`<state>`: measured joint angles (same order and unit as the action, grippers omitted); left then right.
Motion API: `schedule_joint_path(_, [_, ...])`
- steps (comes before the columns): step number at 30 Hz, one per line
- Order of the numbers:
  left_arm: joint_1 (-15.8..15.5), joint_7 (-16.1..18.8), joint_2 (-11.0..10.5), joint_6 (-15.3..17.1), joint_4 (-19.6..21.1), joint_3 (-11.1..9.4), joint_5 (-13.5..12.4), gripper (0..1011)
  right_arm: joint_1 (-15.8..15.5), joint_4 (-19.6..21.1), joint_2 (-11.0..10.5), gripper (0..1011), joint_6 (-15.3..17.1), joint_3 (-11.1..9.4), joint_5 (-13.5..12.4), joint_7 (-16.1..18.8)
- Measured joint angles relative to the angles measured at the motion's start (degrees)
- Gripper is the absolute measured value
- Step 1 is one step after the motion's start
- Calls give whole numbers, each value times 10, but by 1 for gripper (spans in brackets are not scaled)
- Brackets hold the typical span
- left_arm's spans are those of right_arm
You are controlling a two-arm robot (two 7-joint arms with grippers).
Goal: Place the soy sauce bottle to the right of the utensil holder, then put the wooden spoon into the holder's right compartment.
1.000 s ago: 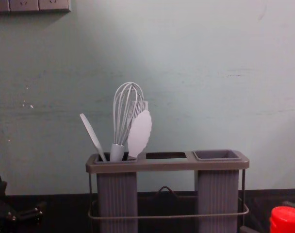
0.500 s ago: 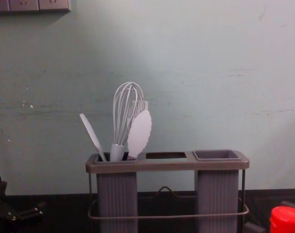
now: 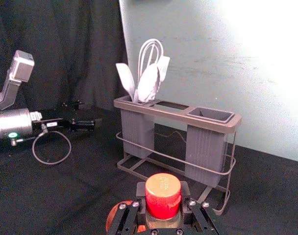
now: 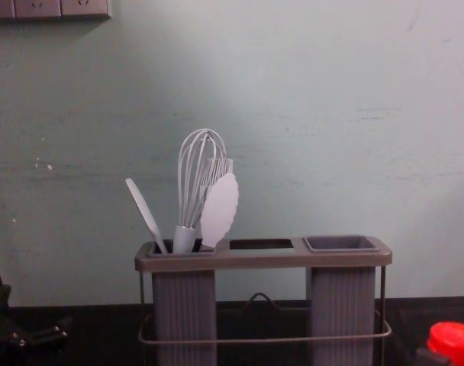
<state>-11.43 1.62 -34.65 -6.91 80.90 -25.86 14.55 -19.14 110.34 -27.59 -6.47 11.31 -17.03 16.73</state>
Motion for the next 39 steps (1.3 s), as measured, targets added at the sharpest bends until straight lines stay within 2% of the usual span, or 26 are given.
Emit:
schedule_joint_path(19, [0, 0, 0, 0, 0, 0, 0, 1011, -12, 31, 11, 383, 18, -31, 6, 13])
schedule_joint_path(32, [0, 0, 0, 0, 0, 0, 0, 1011, -14, 52, 0, 383, 39, -67, -16, 21])
schedule_joint_path(34, [0, 0, 0, 0, 0, 0, 0, 1011, -6, 48, -4, 383, 43, -76, -23, 24])
schedule_joint_path(39, [0, 0, 0, 0, 0, 0, 0, 1011, 14, 30, -8, 383, 49, -82, -32, 30])
